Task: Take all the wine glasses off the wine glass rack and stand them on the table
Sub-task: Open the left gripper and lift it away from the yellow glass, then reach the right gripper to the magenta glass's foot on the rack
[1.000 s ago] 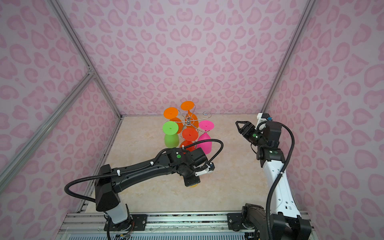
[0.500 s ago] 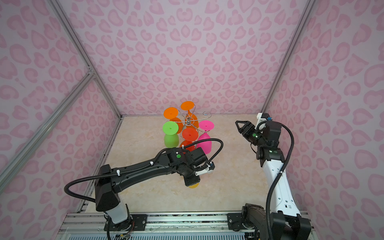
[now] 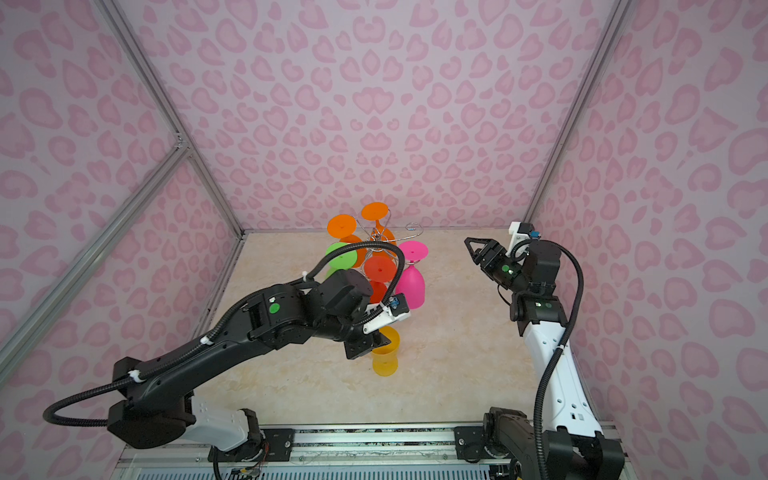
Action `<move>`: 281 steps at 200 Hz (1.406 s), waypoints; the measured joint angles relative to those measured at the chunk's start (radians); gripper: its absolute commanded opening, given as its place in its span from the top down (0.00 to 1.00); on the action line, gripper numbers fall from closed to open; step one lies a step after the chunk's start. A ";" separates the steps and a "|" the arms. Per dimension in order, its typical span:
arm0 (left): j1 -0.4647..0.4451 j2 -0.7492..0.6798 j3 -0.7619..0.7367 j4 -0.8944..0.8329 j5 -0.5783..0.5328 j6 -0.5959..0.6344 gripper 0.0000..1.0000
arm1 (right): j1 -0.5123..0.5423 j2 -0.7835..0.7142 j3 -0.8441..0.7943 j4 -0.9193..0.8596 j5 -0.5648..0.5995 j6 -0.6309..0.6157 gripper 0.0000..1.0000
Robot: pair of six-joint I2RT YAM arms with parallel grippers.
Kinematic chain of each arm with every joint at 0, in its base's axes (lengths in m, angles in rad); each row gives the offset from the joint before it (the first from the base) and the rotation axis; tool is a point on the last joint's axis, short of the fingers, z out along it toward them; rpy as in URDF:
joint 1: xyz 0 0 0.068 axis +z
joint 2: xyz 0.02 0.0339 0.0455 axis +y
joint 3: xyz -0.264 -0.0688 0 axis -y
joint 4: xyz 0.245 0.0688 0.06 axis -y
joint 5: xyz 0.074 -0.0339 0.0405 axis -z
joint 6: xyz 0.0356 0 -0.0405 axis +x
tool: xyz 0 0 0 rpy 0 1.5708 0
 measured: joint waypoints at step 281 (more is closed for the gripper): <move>0.491 -0.481 -0.487 0.569 -0.530 -0.256 0.30 | 0.315 0.074 -0.003 0.193 -0.020 0.172 0.85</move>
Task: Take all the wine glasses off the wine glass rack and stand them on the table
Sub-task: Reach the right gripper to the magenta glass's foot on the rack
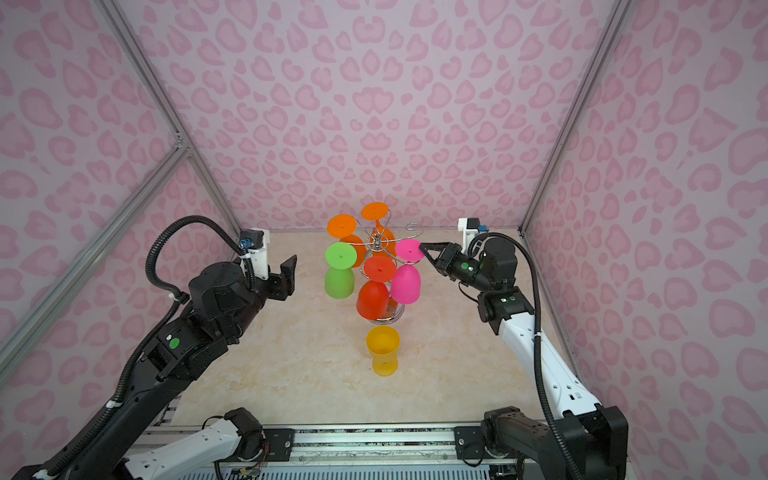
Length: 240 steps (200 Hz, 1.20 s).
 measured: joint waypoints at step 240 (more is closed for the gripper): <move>0.019 -0.007 -0.008 0.000 0.038 -0.005 0.30 | -0.026 0.006 0.022 0.154 -0.083 0.176 1.00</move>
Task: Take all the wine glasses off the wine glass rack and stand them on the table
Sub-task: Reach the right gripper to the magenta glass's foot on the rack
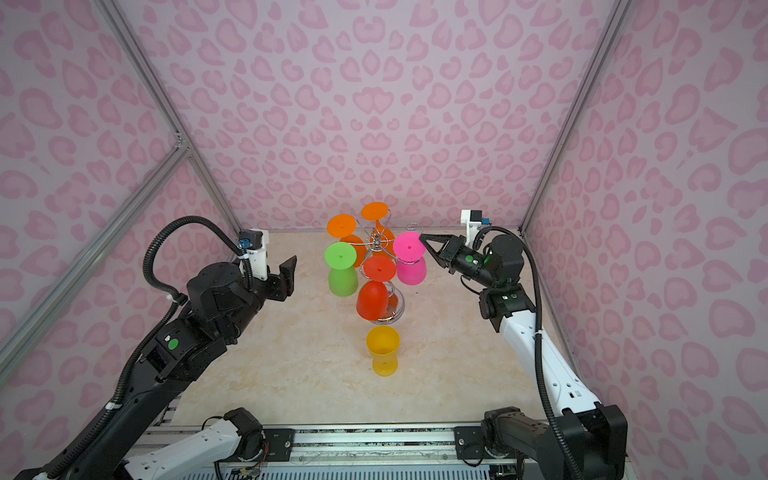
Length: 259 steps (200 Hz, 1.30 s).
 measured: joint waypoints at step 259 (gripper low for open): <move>0.014 0.011 -0.024 0.000 0.031 -0.001 0.31 | 0.014 -0.087 -0.013 -0.110 -0.018 -0.047 1.00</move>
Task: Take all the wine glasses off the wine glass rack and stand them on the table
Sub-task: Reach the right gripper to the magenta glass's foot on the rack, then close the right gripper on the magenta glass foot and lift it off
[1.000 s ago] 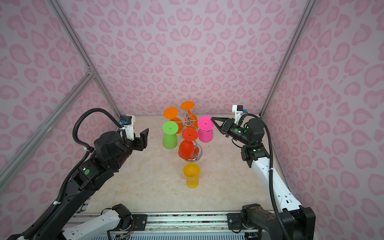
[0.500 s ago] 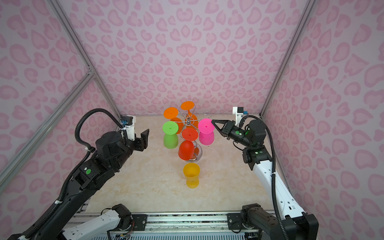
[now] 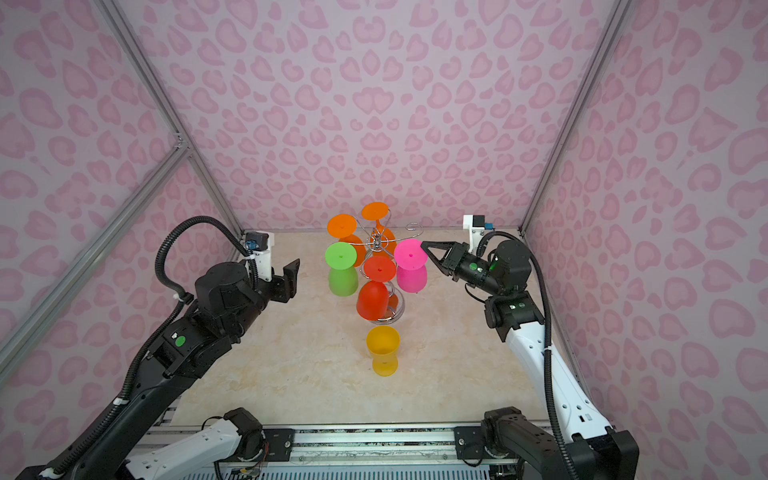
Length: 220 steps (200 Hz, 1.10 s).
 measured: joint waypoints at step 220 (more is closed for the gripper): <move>0.011 -0.008 -0.024 0.000 0.021 -0.010 0.32 | 0.135 0.167 0.293 -0.385 0.208 -0.249 1.00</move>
